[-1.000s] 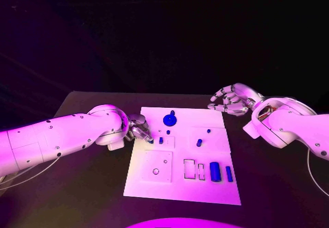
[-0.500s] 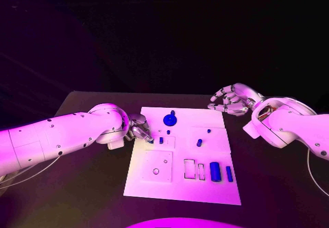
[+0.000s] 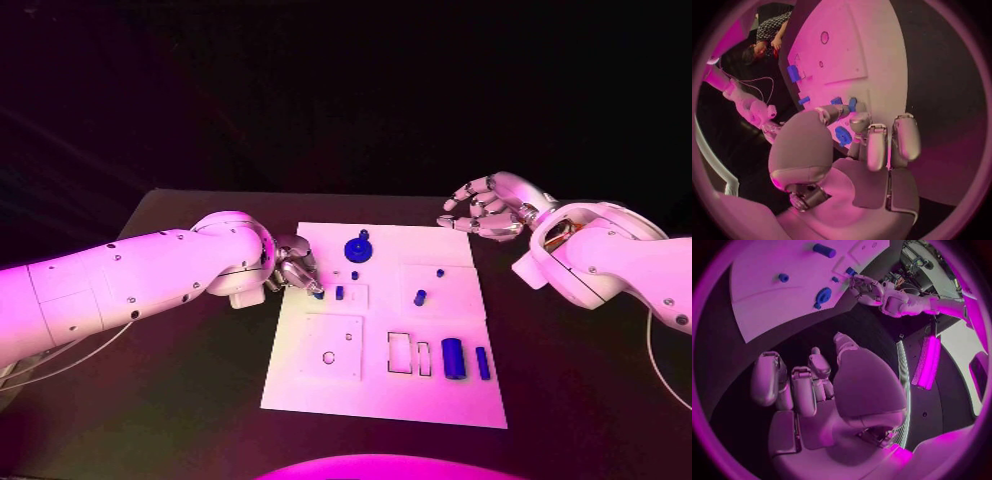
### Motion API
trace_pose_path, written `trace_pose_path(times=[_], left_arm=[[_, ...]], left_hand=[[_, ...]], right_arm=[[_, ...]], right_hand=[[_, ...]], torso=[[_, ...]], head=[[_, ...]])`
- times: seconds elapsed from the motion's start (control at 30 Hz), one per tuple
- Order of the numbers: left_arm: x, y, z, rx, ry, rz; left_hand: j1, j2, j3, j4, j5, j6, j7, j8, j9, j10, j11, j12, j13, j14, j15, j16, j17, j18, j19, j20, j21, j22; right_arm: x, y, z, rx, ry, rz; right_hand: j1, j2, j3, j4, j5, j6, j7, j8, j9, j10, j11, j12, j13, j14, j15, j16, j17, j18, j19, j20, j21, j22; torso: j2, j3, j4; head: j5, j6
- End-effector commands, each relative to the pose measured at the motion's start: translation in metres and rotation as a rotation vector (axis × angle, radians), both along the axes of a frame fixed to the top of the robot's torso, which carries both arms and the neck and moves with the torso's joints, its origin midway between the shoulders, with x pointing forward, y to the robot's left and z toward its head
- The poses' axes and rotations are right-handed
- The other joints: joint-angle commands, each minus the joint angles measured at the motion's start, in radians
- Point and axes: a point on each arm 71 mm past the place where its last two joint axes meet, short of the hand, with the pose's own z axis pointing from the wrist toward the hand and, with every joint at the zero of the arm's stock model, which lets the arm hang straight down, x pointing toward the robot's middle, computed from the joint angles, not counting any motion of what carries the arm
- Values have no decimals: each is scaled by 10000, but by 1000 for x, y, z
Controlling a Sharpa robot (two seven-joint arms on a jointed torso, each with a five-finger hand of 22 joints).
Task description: Assemble the parts on the task board
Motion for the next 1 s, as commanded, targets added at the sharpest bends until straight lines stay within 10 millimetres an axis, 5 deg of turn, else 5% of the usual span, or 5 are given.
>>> trace_pose_path(times=[0.03,1.0], left_arm=[[-4,-3,-9,397,720,-275],[3,-9,-8,216,441,51]], left_hand=[[50,-3,1739,-1773,59,114,-79,-41,17,82,-6,-4,13,745,-64,43,1508,-175,35,-8,31,9],[-700,-44,1289,-1335,232,318,-323,226,301,531,-191,184,297,793,-202,125,1660,-218,158,-81,55,166]], right_arm=[[-1,2,0,-56,-22,167],[-1,3,0,-47,-36,191]], right_hand=[[-36,23,-3,26,47,-47,-15,52,-21,-11,10,2,4,796,-67,-69,1577,121,-61,-7,-27,737],[-38,23,-2,21,50,-50,-16,58,-30,-23,9,-10,-13,794,-69,-76,1567,123,-65,-7,-42,732]], torso=[[-6,15,-2],[-3,-16,10]], head=[[16,-34],[-17,-77]])
